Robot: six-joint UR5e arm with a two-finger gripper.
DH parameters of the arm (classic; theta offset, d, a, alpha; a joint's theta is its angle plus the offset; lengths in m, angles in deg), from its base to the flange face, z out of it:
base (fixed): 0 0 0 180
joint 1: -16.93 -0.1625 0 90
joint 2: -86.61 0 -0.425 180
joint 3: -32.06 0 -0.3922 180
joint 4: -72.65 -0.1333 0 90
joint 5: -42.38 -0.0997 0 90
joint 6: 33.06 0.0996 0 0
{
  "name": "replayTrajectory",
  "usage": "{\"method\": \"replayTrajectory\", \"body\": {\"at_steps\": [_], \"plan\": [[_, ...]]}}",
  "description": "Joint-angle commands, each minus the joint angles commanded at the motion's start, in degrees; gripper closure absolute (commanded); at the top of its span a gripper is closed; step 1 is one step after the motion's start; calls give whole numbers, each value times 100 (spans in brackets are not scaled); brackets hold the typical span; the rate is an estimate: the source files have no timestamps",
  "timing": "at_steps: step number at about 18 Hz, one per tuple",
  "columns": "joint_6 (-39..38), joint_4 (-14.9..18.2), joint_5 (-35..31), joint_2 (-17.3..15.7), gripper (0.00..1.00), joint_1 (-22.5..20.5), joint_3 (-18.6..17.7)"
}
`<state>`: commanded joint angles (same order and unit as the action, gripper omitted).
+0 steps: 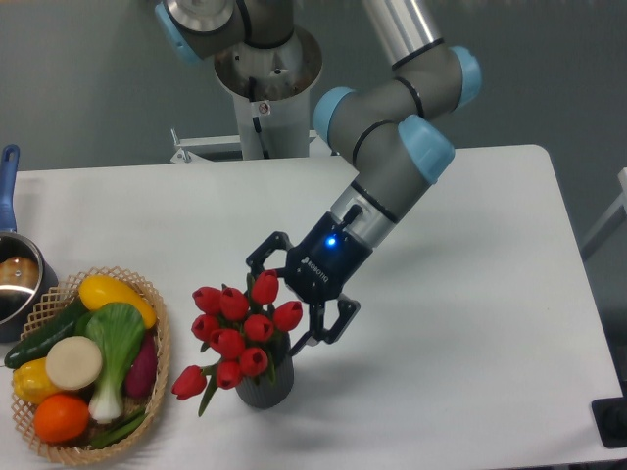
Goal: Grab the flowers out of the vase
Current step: 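Lower the gripper around the tulip stems above the vase rim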
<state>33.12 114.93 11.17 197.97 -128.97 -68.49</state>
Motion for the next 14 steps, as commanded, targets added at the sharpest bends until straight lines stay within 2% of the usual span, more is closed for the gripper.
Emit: {"method": "replayTrajectory", "body": {"at_steps": [1, 2, 4, 5, 6, 14], "plan": [[0, 0, -9, 9, 5, 17, 0], [0, 0, -9, 9, 16, 18, 0], [9, 0, -17, 18, 68, 18, 9], [44, -9, -17, 26, 89, 18, 9], [105, -9, -26, 35, 100, 18, 9], [114, -9, -17, -9, 100, -26, -9]]}}
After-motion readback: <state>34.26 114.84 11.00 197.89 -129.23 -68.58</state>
